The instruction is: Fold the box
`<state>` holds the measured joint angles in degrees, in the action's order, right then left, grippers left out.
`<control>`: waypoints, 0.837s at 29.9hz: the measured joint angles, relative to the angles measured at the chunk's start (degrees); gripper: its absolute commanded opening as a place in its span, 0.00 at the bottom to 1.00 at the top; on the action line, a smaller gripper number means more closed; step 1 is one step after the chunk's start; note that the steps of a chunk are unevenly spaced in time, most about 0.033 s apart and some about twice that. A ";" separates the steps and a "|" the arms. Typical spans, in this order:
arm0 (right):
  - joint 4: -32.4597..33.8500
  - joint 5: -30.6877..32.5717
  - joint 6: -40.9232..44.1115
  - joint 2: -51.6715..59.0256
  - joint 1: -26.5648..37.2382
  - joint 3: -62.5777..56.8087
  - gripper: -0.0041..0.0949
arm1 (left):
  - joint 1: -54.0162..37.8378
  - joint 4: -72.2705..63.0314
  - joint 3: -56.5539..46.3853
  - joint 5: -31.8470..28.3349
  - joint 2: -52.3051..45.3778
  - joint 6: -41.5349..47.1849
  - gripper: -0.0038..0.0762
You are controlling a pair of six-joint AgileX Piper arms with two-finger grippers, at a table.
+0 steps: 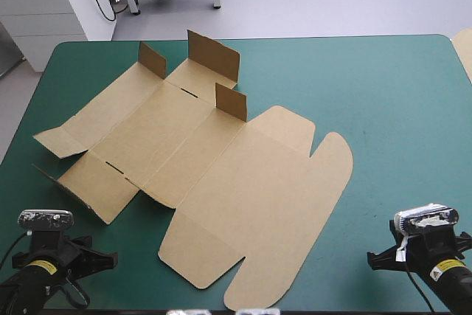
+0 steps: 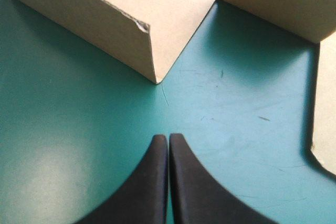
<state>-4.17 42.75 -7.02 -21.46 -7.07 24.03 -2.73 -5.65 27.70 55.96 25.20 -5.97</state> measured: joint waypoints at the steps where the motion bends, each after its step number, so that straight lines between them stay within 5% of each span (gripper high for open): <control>1: -0.60 0.23 -0.76 0.00 0.00 0.32 0.02 | 0.00 0.00 0.00 0.00 0.00 0.00 0.04; 10: -9.14 0.17 -12.37 -5.68 0.00 8.15 0.02 | 0.00 0.00 0.00 0.00 0.00 0.00 0.04; 25: -25.68 0.88 -31.96 -34.33 0.00 31.85 0.02 | 0.00 0.00 0.00 -0.94 0.00 0.00 0.04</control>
<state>-29.86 43.63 -38.97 -55.79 -7.07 55.88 -2.73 -5.65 27.70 55.02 25.20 -5.97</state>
